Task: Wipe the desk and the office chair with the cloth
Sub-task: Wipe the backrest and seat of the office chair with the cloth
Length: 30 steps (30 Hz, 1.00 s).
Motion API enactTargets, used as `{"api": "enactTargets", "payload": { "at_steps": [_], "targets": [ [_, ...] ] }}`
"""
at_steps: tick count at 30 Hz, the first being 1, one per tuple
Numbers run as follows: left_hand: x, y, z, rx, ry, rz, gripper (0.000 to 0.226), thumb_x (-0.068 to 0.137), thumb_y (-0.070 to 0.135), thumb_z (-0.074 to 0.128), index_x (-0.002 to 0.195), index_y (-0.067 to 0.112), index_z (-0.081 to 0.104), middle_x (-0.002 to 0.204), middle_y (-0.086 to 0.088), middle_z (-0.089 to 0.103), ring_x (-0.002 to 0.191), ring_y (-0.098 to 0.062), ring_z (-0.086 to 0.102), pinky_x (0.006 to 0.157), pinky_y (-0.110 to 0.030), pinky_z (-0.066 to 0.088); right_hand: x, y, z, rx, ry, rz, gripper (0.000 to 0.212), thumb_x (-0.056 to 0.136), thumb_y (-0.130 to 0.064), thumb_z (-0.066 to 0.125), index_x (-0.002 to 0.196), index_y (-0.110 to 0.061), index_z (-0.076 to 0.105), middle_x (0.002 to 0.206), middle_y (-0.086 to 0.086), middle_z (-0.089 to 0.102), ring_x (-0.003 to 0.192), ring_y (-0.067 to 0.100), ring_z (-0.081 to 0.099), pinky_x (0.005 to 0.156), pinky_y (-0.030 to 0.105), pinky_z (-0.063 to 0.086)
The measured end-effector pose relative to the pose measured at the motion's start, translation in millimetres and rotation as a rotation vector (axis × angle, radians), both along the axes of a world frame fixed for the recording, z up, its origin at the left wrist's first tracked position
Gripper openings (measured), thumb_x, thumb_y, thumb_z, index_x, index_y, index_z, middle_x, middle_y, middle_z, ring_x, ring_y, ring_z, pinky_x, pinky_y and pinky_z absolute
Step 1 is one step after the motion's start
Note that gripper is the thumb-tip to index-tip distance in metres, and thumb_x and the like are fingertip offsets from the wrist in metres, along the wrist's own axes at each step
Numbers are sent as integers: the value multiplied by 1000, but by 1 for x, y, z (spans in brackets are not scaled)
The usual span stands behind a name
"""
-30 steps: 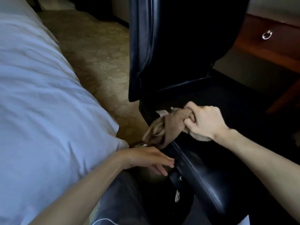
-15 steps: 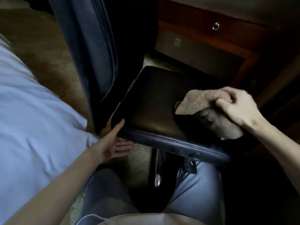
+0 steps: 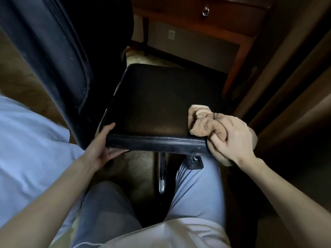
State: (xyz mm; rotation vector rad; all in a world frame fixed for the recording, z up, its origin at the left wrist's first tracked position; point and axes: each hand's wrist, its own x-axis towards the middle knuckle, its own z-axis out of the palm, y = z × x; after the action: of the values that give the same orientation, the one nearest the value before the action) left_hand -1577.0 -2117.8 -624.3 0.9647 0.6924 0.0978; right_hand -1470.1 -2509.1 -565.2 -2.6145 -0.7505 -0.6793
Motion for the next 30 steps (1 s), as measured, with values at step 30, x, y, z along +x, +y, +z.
{"api": "enactTargets", "payload": {
  "at_steps": [30],
  "targets": [
    [-5,-1,-8,156,-81,-10,65,55,66,84,109,39,60,108,3,76,92,-25,79,73,-41,64,-10,-75,-4,417,346,-356,39,98,-58,57,96,-19,62,95,-1,68,95,21,64,82,37,48]
  ]
}}
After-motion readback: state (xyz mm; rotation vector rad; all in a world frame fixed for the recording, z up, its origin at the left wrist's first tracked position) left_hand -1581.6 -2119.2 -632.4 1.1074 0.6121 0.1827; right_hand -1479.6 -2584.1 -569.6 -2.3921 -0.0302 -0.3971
